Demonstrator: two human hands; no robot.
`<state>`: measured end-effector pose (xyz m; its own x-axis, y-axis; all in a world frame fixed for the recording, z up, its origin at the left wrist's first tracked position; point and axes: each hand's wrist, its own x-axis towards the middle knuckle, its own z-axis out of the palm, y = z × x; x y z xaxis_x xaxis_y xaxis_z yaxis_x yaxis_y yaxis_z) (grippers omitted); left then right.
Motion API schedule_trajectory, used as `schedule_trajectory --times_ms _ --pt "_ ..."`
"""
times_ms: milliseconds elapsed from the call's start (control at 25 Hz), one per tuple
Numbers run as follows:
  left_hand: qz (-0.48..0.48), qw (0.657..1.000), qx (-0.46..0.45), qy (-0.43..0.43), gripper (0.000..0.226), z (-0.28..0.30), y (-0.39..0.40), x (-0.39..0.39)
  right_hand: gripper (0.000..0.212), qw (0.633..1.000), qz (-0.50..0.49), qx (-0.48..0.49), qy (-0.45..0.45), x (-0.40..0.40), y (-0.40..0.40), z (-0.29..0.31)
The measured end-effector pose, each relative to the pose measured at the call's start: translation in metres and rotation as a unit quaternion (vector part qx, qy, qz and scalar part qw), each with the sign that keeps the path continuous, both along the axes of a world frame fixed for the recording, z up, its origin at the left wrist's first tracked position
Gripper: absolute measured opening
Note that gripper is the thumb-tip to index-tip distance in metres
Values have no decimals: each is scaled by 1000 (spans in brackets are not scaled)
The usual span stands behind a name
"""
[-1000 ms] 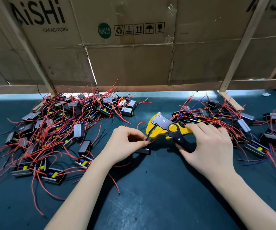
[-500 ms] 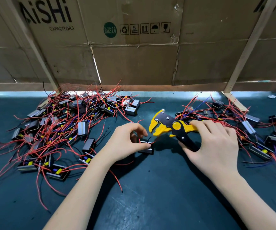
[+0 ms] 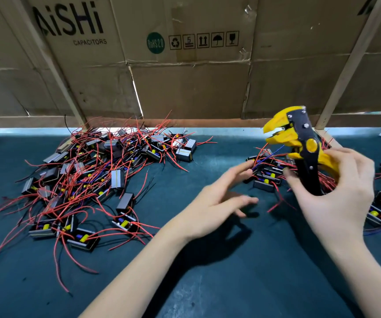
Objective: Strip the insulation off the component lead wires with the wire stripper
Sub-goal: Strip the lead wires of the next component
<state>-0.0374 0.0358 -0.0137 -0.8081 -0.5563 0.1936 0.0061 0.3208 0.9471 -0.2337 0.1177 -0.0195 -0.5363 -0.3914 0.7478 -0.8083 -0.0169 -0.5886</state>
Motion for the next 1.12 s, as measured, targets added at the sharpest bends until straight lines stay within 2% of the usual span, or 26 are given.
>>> schedule_trajectory --times_ms 80,120,160,200,280,320,360,440,520,600,680,760,840,920,1000,1120 --pt "138 986 -77 56 41 9 -13 15 52 1000 21 -17 7 -1 0 1" --pt "229 963 -123 71 35 13 -22 27 51 999 35 -21 10 -1 0 1" --pt "328 927 -172 65 29 15 -33 41 49 998 55 -26 7 0 0 1" --pt "430 876 -216 34 26 15 -46 58 44 996 84 -34 -5 2 0 2" --pt "595 757 -248 -109 29 12 -68 92 33 984 161 -53 -52 5 0 4" --pt "632 710 -230 -207 35 9 -76 107 32 974 202 -58 -80 6 1 4" --pt "641 679 -203 -295 43 6 -81 118 34 962 243 -60 -109 7 1 4" --pt "626 655 -174 -386 44 -1 -84 128 38 935 312 -49 -162 11 2 2" --pt "619 656 -192 -387 32 -2 -82 126 38 912 355 -18 -207 20 3 0" --pt "621 673 -248 -316 25 5 -80 119 47 892 377 33 -248 29 3 -4" --pt "562 734 -341 -172 27 14 -72 105 57 893 372 80 -240 34 1 -9" --pt "415 800 -426 -81 32 19 -54 83 52 903 357 99 -216 34 0 -10" --pt "268 827 -478 -124 27 14 -36 57 35 907 349 97 -213 32 -1 -9" --pt "164 816 -516 -201 17 2 -25 38 32 900 357 94 -230 28 -1 -10" --pt "136 833 -494 -211 19 -8 -21 32 33 889 367 90 -259 26 -1 -8" --pt "184 865 -430 -180 20 -13 -19 29 50 855 412 85 -304 19 -3 -7"
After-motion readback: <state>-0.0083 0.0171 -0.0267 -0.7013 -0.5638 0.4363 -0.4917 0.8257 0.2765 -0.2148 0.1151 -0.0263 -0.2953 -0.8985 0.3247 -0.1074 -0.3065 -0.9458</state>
